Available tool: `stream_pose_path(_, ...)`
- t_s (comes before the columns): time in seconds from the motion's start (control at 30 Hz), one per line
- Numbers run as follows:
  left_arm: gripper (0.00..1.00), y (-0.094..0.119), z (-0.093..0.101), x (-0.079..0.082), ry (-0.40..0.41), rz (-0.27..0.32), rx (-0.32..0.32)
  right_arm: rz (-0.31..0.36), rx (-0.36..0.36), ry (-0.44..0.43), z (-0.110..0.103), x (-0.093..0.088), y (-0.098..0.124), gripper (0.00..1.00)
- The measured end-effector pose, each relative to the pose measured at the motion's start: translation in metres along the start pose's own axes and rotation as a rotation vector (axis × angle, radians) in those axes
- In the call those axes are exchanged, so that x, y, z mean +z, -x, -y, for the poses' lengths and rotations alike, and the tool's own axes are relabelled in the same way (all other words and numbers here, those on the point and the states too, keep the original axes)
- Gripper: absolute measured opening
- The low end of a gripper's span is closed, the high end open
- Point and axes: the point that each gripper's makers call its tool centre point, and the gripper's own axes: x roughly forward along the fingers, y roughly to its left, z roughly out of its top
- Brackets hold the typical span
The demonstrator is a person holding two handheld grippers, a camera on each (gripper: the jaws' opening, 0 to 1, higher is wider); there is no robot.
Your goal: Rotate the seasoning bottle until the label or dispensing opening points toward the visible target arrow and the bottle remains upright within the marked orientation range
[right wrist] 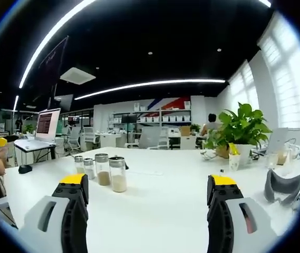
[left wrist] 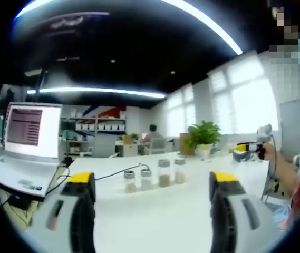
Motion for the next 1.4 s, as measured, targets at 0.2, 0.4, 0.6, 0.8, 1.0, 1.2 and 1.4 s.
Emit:
stream_pose_path(0.2,0.94,0.000,-0.005,-0.004,0.019,-0.009,-0.001,-0.032,0.061,-0.024,-0.004,-0.010,-0.023,0.98)
stream_pose_path(0.4,0.94,0.006,-0.007,0.001,0.021,0.010,0.004,-0.056,0.080,-0.023,-0.008,-0.017,-0.040,0.98)
stream_pose_path(0.6,0.94,0.009,-0.011,0.004,0.013,0.005,0.000,-0.067,0.090,-0.053,-0.014,-0.028,-0.050,0.98)
stream_pose_path(0.8,0.94,0.009,-0.013,0.002,0.041,-0.001,-0.007,-0.107,0.111,-0.048,-0.017,-0.039,-0.062,0.98)
stream_pose_path(1.0,0.93,0.008,-0.013,0.000,0.042,-0.010,-0.001,-0.138,0.138,-0.008,-0.020,-0.044,-0.075,0.98)
stream_pose_path(1.2,0.92,0.010,-0.005,0.011,0.035,0.039,-0.042,-0.134,0.164,-0.043,-0.026,-0.045,-0.086,0.98)
stream_pose_path(1.4,0.92,0.009,0.002,0.009,0.031,0.025,-0.066,-0.125,0.183,-0.030,-0.030,-0.046,-0.105,0.99)
